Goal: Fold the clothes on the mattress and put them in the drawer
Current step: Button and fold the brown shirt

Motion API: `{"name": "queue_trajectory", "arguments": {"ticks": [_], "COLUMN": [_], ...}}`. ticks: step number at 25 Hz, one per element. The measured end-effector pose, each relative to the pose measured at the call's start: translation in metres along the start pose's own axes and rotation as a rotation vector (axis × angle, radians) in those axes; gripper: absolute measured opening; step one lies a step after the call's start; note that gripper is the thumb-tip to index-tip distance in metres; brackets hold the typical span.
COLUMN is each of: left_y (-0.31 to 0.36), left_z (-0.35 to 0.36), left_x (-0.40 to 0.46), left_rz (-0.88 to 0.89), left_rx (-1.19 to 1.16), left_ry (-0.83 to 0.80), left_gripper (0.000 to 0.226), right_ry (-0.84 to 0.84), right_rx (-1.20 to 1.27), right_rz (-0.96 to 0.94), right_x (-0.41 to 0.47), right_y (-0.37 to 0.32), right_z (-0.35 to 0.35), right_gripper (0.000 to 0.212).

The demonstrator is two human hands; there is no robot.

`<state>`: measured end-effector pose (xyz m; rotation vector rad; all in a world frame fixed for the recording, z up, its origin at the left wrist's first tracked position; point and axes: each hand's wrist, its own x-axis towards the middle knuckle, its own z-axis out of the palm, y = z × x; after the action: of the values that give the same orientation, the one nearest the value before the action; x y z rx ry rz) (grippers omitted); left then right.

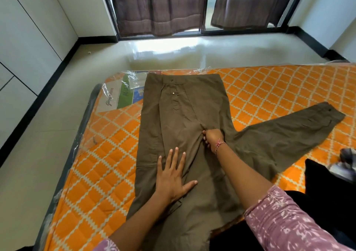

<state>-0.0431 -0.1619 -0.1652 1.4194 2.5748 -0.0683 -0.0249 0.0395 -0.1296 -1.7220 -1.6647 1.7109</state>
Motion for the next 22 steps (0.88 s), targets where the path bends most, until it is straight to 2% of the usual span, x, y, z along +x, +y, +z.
{"name": "queue_trajectory", "arguments": {"ticks": [2,4,6,7,9,11,13,15,16,17,19,20,22], "left_y": [-0.002,-0.002,-0.002,0.0,0.012,0.039,0.081,0.118,0.136,0.146,0.158,0.157,0.158], "left_z": [0.001,-0.003,-0.007,-0.01,-0.019,-0.029,-0.036,-0.038,-0.033,-0.023,-0.004,0.004,0.012], "left_x": [-0.003,-0.003,-0.003,-0.002,0.007,0.026,0.051,0.076,0.089,0.098,0.107,0.107,0.105], "left_rz": [0.012,0.033,0.046,0.042,0.037,0.129,0.245,0.316,0.316,0.302,0.28,0.267,0.27], "left_rx": [0.021,0.049,0.062,0.045,0.017,0.044,0.029,-0.044,-0.048,-0.044,-0.041,-0.052,-0.023], "left_ry": [-0.004,0.002,-0.013,-0.027,0.0,0.146,0.261,0.15,0.029,-0.044,-0.054,-0.02,0.151], "left_gripper": [0.097,0.1,0.102,0.102,0.099,0.09,0.077,0.076,0.076,0.076,0.077,0.077,0.075], "right_ry": [0.115,0.239,0.151,0.114,0.196,0.367,0.517,0.629,0.689,0.74,0.78,0.767,0.61], "right_rx": [-0.071,-0.366,-0.738,-0.821,-0.783,-0.651,-0.625,-0.562,-0.454,-0.333,-0.102,0.06,0.629], "right_rz": [-0.036,-0.282,-0.577,-0.659,-0.719,-0.664,-0.484,-0.222,-0.084,0.033,0.182,0.228,0.238], "right_x": [0.0,-0.012,-0.027,-0.03,-0.024,-0.015,-0.001,0.013,0.02,0.027,0.044,0.054,0.07], "right_y": [0.004,0.014,0.024,0.026,0.027,0.026,0.035,0.048,0.054,0.057,0.062,0.059,0.047], "right_z": [0.004,0.009,0.008,0.003,-0.02,-0.053,-0.096,-0.139,-0.163,-0.182,-0.213,-0.224,-0.238], "right_gripper": [0.018,0.022,0.032,0.033,0.032,0.03,0.036,0.048,0.055,0.059,0.055,0.05,0.043]}}
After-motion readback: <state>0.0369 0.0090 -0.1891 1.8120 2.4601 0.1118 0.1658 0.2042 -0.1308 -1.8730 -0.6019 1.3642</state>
